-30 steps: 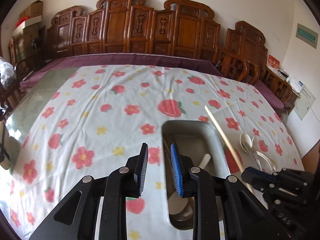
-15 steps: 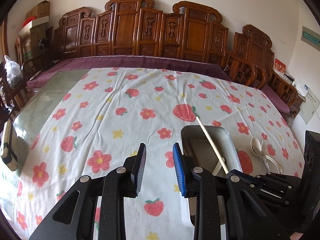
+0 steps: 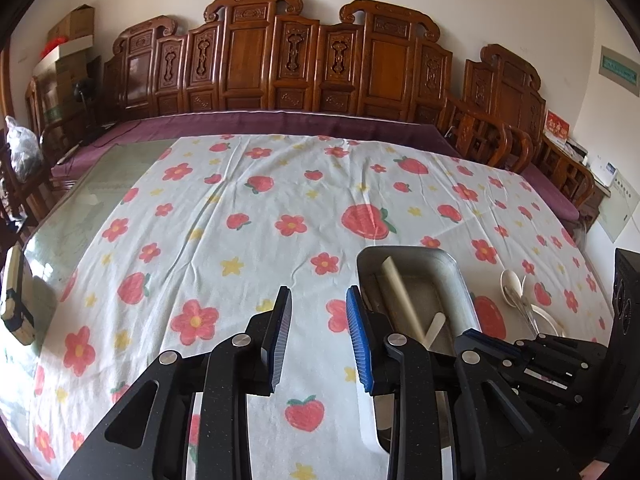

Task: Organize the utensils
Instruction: 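Lower the held chopstick into the tin tray and open the right tool, then grasp the white plastic spoon handle with the right tool while left approaches metal spoon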

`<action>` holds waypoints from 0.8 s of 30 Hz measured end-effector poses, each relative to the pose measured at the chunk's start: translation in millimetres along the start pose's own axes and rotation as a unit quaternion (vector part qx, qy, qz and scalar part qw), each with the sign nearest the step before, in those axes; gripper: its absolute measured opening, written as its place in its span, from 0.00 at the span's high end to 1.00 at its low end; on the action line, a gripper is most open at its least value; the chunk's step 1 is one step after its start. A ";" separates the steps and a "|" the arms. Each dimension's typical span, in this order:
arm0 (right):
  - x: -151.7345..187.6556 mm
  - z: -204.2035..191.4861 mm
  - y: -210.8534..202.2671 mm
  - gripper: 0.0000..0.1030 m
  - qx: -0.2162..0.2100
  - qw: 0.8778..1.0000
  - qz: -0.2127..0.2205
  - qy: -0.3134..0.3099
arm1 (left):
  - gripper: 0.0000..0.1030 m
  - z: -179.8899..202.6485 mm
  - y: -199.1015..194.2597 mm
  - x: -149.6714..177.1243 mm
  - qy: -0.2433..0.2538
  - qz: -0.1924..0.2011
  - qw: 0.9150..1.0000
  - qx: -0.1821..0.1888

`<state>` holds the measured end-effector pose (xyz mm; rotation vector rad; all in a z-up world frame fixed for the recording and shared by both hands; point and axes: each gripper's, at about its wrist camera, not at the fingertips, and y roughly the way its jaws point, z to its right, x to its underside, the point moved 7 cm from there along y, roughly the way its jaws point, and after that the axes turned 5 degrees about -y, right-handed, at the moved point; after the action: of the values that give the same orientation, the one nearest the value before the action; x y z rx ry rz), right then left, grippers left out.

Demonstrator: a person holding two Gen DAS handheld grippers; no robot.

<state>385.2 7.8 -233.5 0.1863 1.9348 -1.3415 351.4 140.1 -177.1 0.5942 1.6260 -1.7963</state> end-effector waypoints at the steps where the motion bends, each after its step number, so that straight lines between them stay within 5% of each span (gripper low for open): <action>1: 0.1 0.7 -2.1 0.93 0.000 1.000 0.002 -0.001 | 0.74 1.0 0.0 0.6 0.001 0.000 1.000 0.000; 21: 39.2 57.8 -88.9 0.93 0.064 0.997 0.024 -0.029 | 0.66 78.7 -5.7 22.6 0.061 -0.004 0.997 0.045; 24: 54.2 83.1 -103.8 0.85 0.087 0.996 0.018 -0.029 | 0.65 100.7 -5.2 32.0 0.076 -0.009 0.995 0.061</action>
<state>335.7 -124.0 -205.2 0.2633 1.7584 -1.4760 333.9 35.9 -182.4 0.7904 1.6337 -1.9147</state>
